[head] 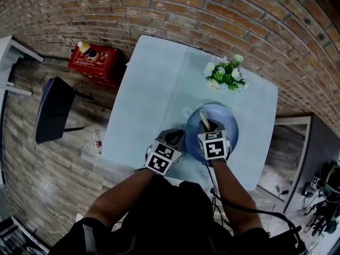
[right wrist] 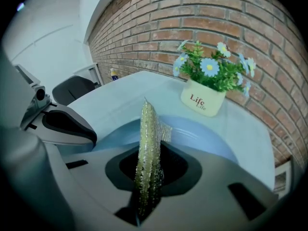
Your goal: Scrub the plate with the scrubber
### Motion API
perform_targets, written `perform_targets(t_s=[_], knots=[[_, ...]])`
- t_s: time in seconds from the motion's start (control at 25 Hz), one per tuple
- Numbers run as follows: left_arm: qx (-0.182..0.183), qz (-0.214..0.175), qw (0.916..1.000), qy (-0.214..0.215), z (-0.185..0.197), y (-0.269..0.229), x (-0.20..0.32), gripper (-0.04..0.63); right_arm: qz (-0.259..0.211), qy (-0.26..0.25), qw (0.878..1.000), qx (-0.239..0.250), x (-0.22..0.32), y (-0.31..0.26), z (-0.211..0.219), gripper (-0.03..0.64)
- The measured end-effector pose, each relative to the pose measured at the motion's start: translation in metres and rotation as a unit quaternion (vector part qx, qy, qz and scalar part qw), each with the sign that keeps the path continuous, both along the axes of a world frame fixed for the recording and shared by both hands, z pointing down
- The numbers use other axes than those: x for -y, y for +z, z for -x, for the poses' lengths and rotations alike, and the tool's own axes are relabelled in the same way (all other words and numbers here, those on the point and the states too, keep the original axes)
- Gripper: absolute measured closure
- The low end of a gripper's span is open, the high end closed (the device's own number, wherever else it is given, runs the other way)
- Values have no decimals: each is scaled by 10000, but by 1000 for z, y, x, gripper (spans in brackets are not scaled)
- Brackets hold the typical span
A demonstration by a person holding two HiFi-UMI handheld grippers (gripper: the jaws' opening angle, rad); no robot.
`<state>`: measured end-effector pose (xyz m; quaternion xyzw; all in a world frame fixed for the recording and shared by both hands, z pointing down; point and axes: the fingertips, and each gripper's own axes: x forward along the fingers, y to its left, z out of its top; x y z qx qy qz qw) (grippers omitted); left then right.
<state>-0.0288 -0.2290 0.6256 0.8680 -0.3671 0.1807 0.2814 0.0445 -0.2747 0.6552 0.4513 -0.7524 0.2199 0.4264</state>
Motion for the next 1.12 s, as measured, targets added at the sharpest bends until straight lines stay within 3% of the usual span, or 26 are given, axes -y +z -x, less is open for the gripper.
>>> perform_targets(t_s=[0.56,1.12], knots=[[-160,-6,9998,-83,11,-3,-7,581,318,-397,9986,-115,-15,8,29,549],[-89,-83,9990,-435,20,-14,-22,581,862,-1259,9882,116,-44,11,49,548]])
